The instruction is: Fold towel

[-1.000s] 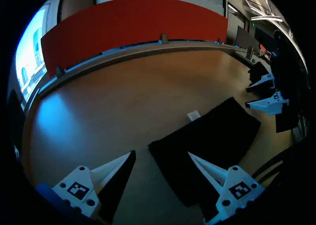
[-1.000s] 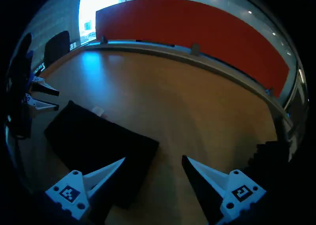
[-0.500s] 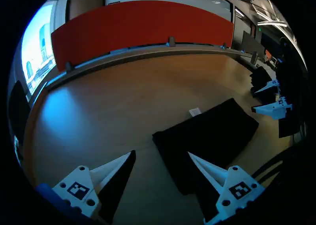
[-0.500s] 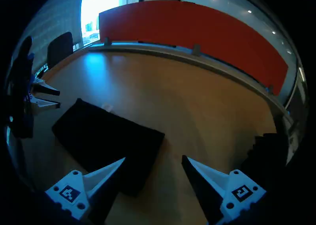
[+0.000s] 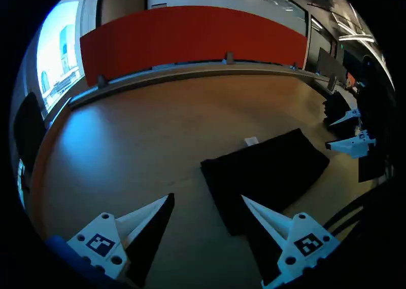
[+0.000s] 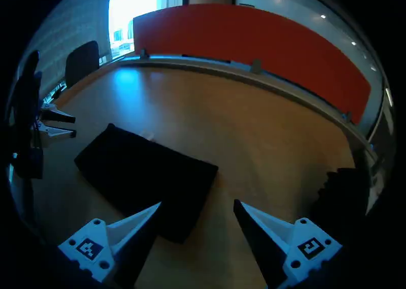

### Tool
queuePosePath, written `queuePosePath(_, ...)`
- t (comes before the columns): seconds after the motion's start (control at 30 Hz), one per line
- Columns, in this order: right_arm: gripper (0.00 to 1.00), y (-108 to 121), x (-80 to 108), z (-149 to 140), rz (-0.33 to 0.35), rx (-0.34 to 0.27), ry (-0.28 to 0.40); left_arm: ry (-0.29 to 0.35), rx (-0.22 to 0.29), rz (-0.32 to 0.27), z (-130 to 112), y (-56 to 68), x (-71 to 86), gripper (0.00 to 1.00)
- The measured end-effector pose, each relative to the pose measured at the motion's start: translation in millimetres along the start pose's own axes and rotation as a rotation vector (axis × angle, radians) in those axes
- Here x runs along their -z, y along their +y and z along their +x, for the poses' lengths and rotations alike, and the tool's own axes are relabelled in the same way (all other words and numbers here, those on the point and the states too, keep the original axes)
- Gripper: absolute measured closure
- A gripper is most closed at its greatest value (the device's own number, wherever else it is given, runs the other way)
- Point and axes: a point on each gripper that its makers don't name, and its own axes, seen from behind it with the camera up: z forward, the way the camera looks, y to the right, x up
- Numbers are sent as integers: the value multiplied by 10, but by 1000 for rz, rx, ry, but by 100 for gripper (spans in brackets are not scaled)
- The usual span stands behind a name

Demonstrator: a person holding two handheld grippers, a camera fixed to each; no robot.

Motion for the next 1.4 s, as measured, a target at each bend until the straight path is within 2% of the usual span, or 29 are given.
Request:
queuePosePath(0.2,0,-145,41,10,67,38,5,6,23,31,-79,-64,175,14)
queuePosePath(0.5,0,-209,48,-13,100,85,-6,11,75,60,-212,-138,391,14)
queuePosePath(0.7,0,-246,48,-44,125,100,-13,14,83,77,-270,-197,509,14)
queuePosePath(1.0,0,-261,13,-280,141,120,-56,4,85,96,-456,-231,679,14)
queuePosePath(1.3,0,-288,5,-420,158,144,-86,-6,97,112,-577,-290,782,14)
queuePosePath(1.4,4,-290,-7,-486,165,166,-104,-8,100,117,-607,-304,817,14)
